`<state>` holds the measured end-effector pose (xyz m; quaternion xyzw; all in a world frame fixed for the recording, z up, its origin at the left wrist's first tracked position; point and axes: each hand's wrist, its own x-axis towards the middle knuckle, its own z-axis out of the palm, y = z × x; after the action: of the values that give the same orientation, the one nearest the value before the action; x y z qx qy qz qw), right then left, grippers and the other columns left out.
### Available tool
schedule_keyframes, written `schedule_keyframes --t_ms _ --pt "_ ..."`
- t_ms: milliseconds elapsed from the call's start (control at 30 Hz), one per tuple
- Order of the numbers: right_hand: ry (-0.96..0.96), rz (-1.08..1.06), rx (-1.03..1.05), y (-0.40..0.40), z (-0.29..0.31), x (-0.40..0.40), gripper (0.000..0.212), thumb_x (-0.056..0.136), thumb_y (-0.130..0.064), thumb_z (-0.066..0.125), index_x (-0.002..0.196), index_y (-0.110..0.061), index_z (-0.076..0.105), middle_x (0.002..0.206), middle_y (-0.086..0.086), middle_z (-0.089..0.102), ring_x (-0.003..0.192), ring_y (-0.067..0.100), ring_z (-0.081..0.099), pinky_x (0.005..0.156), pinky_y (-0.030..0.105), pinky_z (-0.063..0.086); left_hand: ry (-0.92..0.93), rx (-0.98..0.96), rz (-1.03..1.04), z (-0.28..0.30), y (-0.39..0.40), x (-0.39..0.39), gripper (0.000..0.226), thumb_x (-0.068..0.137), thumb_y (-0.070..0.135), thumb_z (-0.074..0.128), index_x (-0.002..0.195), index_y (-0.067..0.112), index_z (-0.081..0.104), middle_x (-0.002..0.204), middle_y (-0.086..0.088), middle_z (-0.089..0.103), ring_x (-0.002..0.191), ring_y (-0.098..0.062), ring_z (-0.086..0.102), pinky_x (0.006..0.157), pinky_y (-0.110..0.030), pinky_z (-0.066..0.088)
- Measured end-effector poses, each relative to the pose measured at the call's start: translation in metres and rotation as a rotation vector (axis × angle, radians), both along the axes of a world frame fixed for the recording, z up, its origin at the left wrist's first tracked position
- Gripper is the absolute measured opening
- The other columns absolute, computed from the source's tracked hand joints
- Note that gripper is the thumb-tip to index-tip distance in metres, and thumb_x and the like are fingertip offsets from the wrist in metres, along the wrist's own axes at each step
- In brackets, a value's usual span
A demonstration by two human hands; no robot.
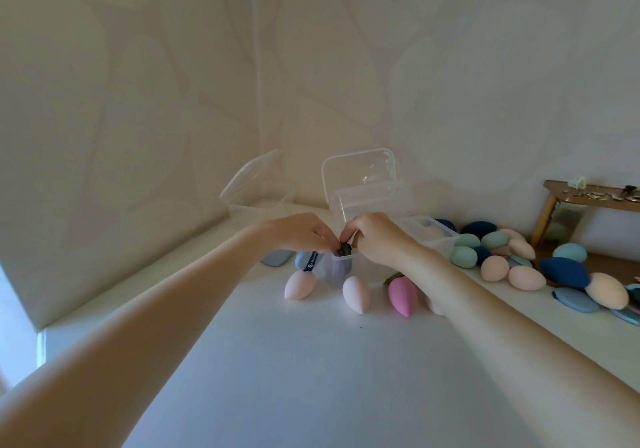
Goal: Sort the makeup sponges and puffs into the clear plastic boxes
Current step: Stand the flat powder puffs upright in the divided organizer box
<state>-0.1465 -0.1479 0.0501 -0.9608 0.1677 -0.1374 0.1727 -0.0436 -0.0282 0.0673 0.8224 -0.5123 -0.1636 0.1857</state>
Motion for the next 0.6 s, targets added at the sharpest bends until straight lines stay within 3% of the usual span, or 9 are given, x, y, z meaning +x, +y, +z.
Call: schedule_keyframes --t_ms 100,233,367,500,567,600 --pt "0.003 0.001 -0.006 -0.003 -0.002 -0.002 0.047 0.083 0.007 0.035 0.102 -0.015 0.073 0.108 0.008 0.067 0.098 0.026 0.060 0.089 0.034 0.050 -0.076 0.045 -0.021 -0.001 -0.006 -0.004 0.030 0.089 0.022 0.049 0.113 0.030 0.065 0.067 0.014 0.046 0.063 -0.004 0.042 0.060 -0.017 0.030" --pt "0.022 0.036 0.000 -0.001 -0.005 -0.004 0.049 0.085 0.008 0.034 0.106 -0.016 0.072 0.112 0.005 0.065 0.096 0.022 0.056 0.087 0.029 0.047 -0.236 0.095 -0.033 -0.003 -0.006 0.002 0.025 0.086 0.022 0.050 0.107 0.029 0.062 0.066 0.010 0.042 0.066 -0.011 0.044 0.057 -0.020 0.030" --pt "0.126 0.053 -0.069 0.007 -0.010 0.005 0.047 0.085 0.005 0.037 0.107 -0.018 0.071 0.117 0.006 0.060 0.105 0.027 0.054 0.087 0.032 0.044 -0.215 0.093 -0.035 -0.004 -0.003 0.006 0.026 0.085 0.019 0.053 0.107 0.029 0.062 0.070 0.011 0.043 0.072 -0.013 0.046 0.060 -0.019 0.033" --pt "-0.080 0.005 0.052 0.004 0.008 0.000 0.039 0.089 0.003 0.039 0.109 -0.011 0.070 0.111 0.004 0.065 0.103 0.019 0.057 0.089 0.027 0.043 -0.071 -0.122 0.044 0.011 0.000 0.007 0.029 0.086 0.010 0.053 0.110 0.023 0.063 0.077 0.006 0.051 0.081 -0.014 0.049 0.061 -0.009 0.039" --pt "-0.212 0.019 0.305 0.001 0.021 -0.007 0.031 0.093 -0.003 0.043 0.110 -0.012 0.067 0.102 0.001 0.066 0.097 0.012 0.056 0.084 0.022 0.040 0.160 -0.320 0.088 0.021 0.001 0.007 0.029 0.088 0.003 0.050 0.109 0.018 0.062 0.081 -0.003 0.052 0.075 -0.013 0.050 0.059 -0.002 0.042" --pt "-0.237 0.057 0.464 0.000 0.026 -0.011 0.024 0.094 -0.009 0.049 0.112 -0.014 0.065 0.099 0.001 0.066 0.093 0.012 0.057 0.081 0.023 0.042 0.298 -0.404 0.092 0.023 0.000 0.005 0.027 0.088 0.001 0.049 0.107 0.016 0.061 0.085 -0.008 0.053 0.077 -0.013 0.052 0.067 -0.003 0.045"
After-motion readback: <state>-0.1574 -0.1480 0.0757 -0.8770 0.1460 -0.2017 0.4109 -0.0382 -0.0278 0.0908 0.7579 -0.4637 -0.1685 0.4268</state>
